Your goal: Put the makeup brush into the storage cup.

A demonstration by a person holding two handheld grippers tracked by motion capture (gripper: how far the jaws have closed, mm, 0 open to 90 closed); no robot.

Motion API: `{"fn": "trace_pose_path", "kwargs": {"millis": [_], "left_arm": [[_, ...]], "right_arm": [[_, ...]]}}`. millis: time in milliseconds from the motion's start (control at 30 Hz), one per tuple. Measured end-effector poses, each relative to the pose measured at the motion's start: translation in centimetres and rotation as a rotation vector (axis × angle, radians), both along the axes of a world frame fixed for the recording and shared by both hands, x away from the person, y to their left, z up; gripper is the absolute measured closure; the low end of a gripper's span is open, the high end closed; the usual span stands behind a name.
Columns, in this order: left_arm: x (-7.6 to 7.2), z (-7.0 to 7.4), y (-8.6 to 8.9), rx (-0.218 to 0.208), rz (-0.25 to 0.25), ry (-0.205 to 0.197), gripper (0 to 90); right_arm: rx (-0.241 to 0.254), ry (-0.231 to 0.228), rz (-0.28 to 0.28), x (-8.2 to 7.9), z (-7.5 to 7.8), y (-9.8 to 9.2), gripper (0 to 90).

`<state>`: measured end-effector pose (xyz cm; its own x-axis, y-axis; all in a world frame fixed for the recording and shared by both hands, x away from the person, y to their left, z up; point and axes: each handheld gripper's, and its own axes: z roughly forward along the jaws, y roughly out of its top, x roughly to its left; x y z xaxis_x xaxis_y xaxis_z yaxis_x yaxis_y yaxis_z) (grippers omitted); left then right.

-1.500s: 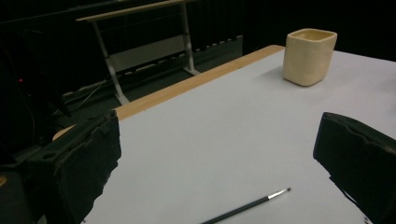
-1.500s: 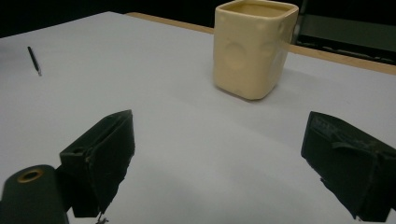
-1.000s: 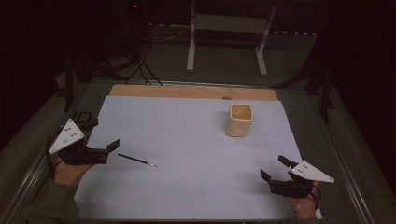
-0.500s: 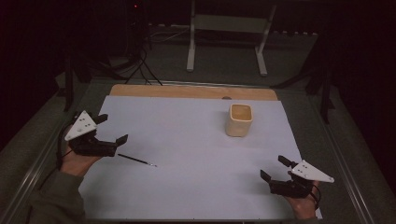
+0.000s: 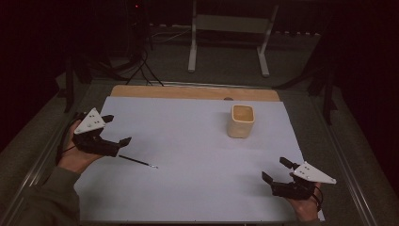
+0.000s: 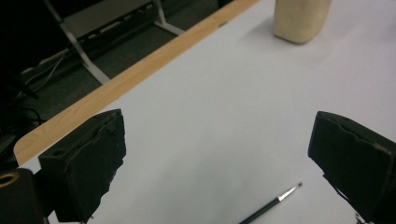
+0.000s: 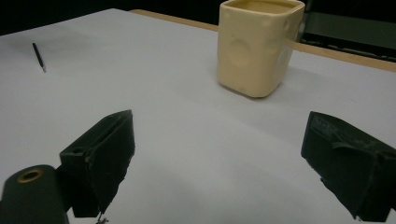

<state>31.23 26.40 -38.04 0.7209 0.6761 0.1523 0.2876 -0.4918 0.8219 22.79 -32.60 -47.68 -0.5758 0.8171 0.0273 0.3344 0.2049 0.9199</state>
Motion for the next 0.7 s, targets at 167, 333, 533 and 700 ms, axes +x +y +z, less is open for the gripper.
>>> {"fn": "trace_pose_path", "kwargs": {"millis": [167, 333, 533, 700], "left_arm": [[0.0, 0.4, 0.0, 0.048, -0.027, 0.026, 5.0], [0.2, 0.4, -0.2, 0.096, -0.052, 0.067, 6.1], [0.5, 0.1, -0.7, 0.156, -0.084, 0.114, 6.4], [0.7, -0.2, -1.1, 0.215, -0.108, 0.151, 7.6]], "right_arm": [[0.0, 0.001, 0.002, 0.0, 0.0, 0.0, 9.6], [0.001, 0.003, 0.007, 0.0, 0.0, 0.0, 9.6], [0.001, 0.005, 0.011, 0.0, 0.0, 0.1, 9.6], [0.001, 0.005, 0.014, 0.0, 0.0, 0.1, 9.6]]}}
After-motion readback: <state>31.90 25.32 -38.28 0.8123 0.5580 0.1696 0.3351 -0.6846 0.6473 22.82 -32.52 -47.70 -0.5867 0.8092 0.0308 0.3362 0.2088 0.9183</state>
